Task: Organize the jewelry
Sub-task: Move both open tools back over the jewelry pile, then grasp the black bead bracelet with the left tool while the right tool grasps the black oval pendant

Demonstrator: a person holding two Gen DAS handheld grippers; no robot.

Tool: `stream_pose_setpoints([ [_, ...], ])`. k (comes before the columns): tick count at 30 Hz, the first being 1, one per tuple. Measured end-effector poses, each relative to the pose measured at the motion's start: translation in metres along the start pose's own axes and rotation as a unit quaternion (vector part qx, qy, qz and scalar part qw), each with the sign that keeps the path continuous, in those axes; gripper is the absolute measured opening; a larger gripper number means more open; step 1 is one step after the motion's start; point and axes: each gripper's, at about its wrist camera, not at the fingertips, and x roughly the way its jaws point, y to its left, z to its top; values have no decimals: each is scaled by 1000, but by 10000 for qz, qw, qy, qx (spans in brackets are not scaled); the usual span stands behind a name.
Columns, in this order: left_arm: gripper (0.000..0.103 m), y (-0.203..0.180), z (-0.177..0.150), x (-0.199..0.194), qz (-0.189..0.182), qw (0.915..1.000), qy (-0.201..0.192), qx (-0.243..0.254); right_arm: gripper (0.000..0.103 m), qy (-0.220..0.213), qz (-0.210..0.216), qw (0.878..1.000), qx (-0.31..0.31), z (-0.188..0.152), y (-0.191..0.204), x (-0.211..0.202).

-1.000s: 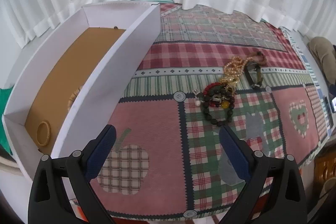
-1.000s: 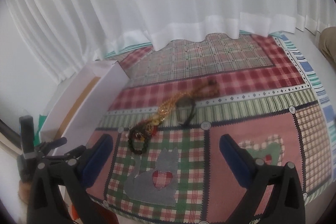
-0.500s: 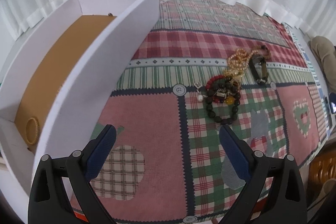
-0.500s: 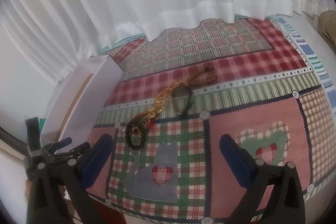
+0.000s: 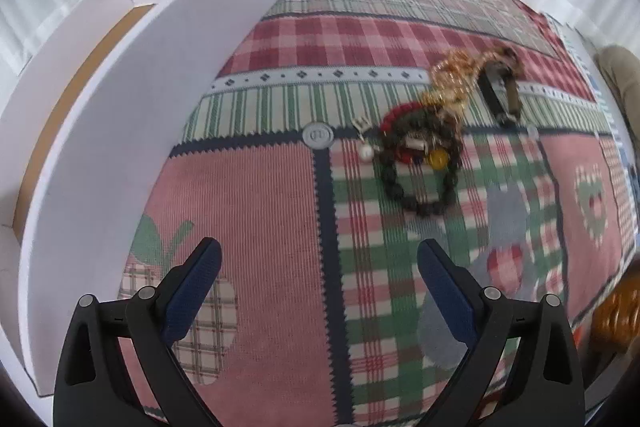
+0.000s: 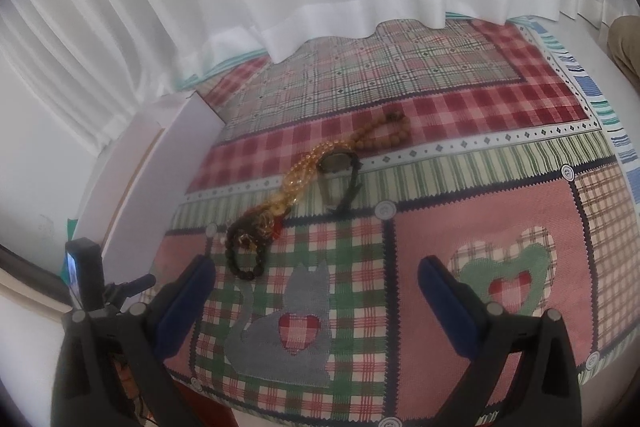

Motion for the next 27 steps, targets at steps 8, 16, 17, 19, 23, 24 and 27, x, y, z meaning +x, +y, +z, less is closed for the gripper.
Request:
stream_pose_setpoints([
  [8, 98, 8, 19, 12, -239, 9969, 358, -662, 100, 297, -172, 9991, 234, 18, -23, 32],
  [16, 98, -1, 26, 32, -102, 9959, 485, -762, 81, 522, -135, 9982, 268, 17, -31, 57],
  [17, 97, -3, 27, 35, -103, 9956, 500, -780, 79, 554, -130, 9981, 249, 18, -31, 59],
  [19, 97, -7, 28, 39, -82, 9954, 516, -802, 78, 604, -148, 9979, 186, 20, -29, 65],
  [23, 90, -10, 33, 51, -53, 9938, 590, -943, 71, 631, -214, 9978, 69, 29, -24, 76],
  [24, 88, -10, 34, 54, -62, 9932, 613, -985, 70, 649, -229, 9976, 56, 33, -23, 80],
  [27, 86, -10, 37, 62, -60, 9915, 633, -1140, 65, 715, -187, 9971, 194, 47, -26, 91],
])
